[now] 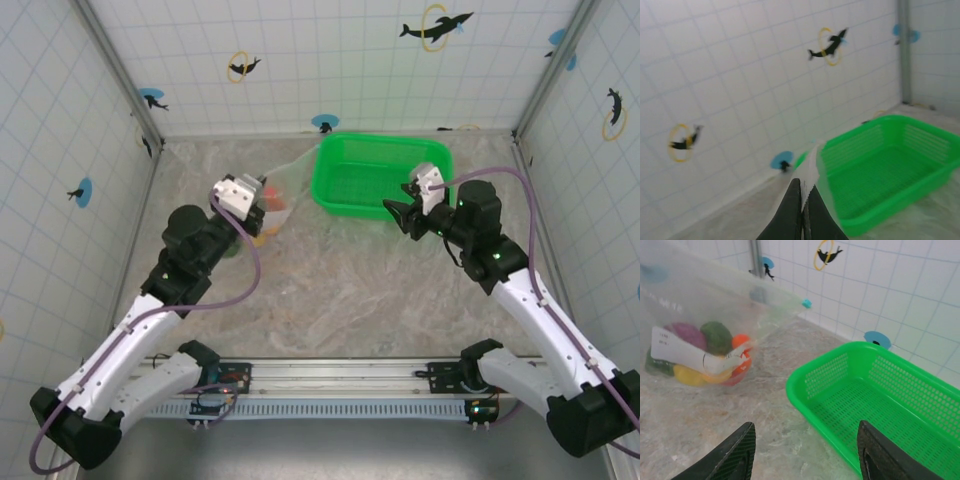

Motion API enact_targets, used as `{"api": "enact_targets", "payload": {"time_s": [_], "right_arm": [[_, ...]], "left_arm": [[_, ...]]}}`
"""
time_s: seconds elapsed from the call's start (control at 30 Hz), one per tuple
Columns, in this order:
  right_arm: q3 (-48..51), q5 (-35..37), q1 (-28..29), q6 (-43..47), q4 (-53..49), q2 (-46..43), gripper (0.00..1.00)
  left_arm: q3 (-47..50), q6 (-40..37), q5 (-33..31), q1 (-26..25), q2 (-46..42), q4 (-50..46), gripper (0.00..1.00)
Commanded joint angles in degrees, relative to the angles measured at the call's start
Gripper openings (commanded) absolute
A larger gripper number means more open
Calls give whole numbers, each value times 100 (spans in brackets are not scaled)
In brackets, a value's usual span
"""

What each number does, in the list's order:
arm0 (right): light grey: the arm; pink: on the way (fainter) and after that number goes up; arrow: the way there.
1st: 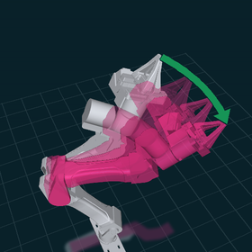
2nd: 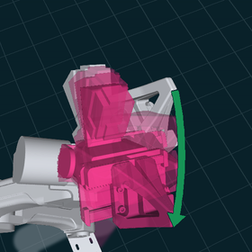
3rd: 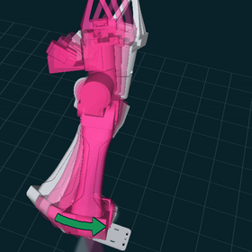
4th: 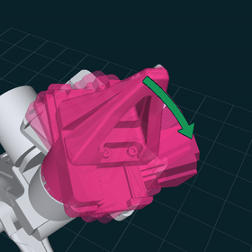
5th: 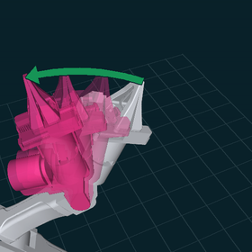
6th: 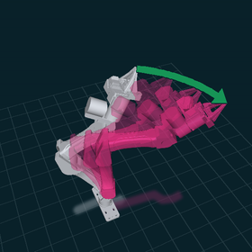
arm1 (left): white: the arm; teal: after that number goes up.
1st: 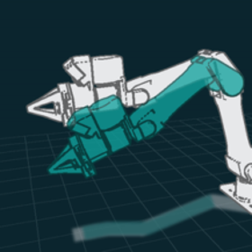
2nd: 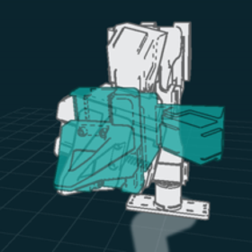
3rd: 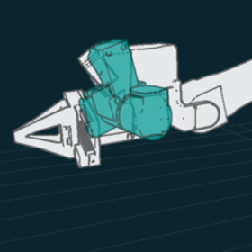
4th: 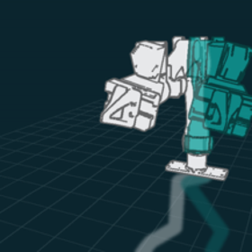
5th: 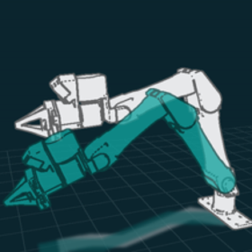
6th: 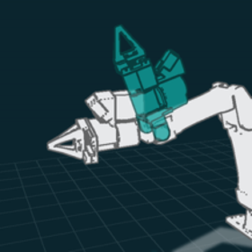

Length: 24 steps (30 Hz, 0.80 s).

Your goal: Place the food in the zip-top bag and seal the zipper

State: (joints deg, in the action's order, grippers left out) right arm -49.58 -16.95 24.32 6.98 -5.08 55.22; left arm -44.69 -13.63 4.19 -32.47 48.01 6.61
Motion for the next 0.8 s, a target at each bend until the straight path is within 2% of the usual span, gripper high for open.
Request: {"api": "enact_targets", "payload": {"time_s": [0.0,0.1,0.2,0.37,0.43,0.47,0.5,0.53,0.57,0.6,0.63,0.67,0.77], "right_arm": [[207,540,-6,-305,349,-180,56],[388,596,-22,-393,519,-275,56],[581,744,-48,-580,797,-350,56],[906,1106,-67,-916,1337,-390,55],[1020,1327,-76,-1049,1449,-428,55],[1073,1487,-84,-1107,1461,-444,56],[1110,1664,-98,-1179,1411,-469,62],[1133,1763,-117,-1271,1325,-488,66],[1158,1890,-156,-1380,1203,-488,71],[1192,1931,-188,-1463,1079,-499,75],[1241,1954,-221,-1495,989,-508,85],[1298,1993,-254,-1506,768,-543,98],[1634,2233,-279,-1457,572,-698,98]], "left_arm": [[1030,1312,1666,-417,-24,608,0],[1859,1124,1585,-1576,118,1110,0],[1930,1109,1712,-2371,773,1322,0],[1226,1125,2206,-2832,2537,1403,1],[677,1107,2592,-2881,3402,1105,5],[370,1108,2797,-2901,3822,912,12],[113,1074,3013,-2912,4213,702,25],[-38,1024,3143,-2910,4459,558,48],[-116,951,3245,-2922,4622,487,97],[-92,885,3238,-2923,4628,498,97],[19,846,3186,-2923,4528,616,98],[186,853,3055,-2923,4325,855,98],[620,1030,2395,-2875,3577,1477,98]]}}
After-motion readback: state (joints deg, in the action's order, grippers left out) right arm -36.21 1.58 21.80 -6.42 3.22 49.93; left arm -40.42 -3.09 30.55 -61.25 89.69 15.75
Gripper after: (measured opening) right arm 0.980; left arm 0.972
